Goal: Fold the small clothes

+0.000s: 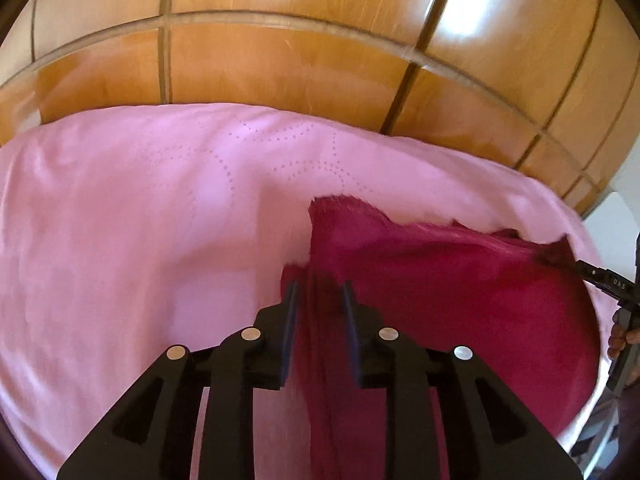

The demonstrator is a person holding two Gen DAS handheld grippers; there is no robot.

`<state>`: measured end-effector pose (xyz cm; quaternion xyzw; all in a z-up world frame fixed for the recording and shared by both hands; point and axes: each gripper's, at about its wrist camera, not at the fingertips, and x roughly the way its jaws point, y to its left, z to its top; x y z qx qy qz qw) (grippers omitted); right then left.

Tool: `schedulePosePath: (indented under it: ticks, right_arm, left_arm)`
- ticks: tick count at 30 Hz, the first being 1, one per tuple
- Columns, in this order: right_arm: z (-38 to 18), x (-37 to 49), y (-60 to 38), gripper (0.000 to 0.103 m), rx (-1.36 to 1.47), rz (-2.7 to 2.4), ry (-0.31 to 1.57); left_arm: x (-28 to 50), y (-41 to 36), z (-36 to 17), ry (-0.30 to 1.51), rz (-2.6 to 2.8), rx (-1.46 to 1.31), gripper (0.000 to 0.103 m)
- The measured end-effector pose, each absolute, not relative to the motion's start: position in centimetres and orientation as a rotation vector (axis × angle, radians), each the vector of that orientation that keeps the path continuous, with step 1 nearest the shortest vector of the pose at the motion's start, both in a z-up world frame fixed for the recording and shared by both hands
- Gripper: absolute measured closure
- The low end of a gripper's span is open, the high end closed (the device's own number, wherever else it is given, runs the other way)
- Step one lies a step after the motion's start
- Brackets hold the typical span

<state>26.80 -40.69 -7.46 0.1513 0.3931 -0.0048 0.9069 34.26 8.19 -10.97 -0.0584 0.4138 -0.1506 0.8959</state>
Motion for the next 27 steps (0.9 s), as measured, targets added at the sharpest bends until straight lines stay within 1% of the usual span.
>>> schedulePosePath:
  ticks: [4,5,6,8,12,13,14,15,16,17,18,20,21,22,24,27]
  right_arm:
    - [-6.5,20.4,-41.2,0.05,0.342,0.068,0.797]
    - [-6.6,19.0,-41.3,0.05,0.352,0.083,0.8]
    - [-6.8,17.2,-41.4,0.05,0.369,0.104,0.808]
    - [-7.5,14.7,-41.2,0.05,0.396,0.148,0.836]
    - [-9.4,11.6,-39.5,0.052,0.357,0.161,0.888]
    - [-10.1,11.4,-39.0,0.054,0.347,0.164,0.904]
    - [-10.6,11.3,-38.6,0.063,0.334,0.16,0.913]
    - [-11.1,11.6,-38.3,0.069,0.315,0.154,0.921]
    - [-11.6,11.9,-38.0,0.076,0.295,0.149,0.93]
    - [-11.7,12.4,-37.8,0.083,0.276,0.135,0.934]
    - [-11.7,12.5,-37.6,0.085,0.258,0.121,0.936]
    - [-11.1,12.4,-38.0,0.091,0.264,0.111,0.921]
    - [-10.4,11.9,-38.4,0.092,0.274,0.108,0.899]
    - [-9.9,11.4,-38.8,0.098,0.286,0.107,0.883]
    - [-9.8,10.4,-39.9,0.098,0.319,0.097,0.871]
    - [-13.2,10.8,-40.8,0.098,0.403,0.081,0.954]
  left_arm:
    - [29.9,9.6,-11.1,0.856,-0.369,-0.149,0.082]
    - [28.3,10.3,-11.3,0.858,-0.392,-0.173,0.079]
    - [27.5,10.5,-11.4,0.863,-0.405,-0.187,0.062]
    - [25.0,11.4,-11.8,0.865,-0.439,-0.238,0.046]
    - [22.0,11.0,-13.2,0.891,-0.497,-0.251,0.046]
    - [21.7,10.6,-13.5,0.894,-0.498,-0.235,0.046]
    - [21.6,10.1,-13.8,0.901,-0.504,-0.222,0.046]
    - [21.4,9.7,-14.0,0.907,-0.516,-0.215,0.048]
    - [21.3,9.2,-14.2,0.905,-0.524,-0.2,0.053]
    - [21.3,8.9,-14.2,0.901,-0.524,-0.181,0.066]
    - [21.4,8.6,-14.3,0.903,-0.514,-0.155,0.078]
    - [21.5,8.7,-14.2,0.9,-0.484,-0.122,0.092]
    - [21.6,9.1,-13.9,0.893,-0.482,-0.123,0.094]
    - [21.9,9.2,-13.6,0.888,-0.484,-0.119,0.095]
    - [21.8,9.4,-13.6,0.884,-0.489,-0.091,0.095]
    - [22.2,9.1,-15.0,0.923,-0.485,-0.069,0.095]
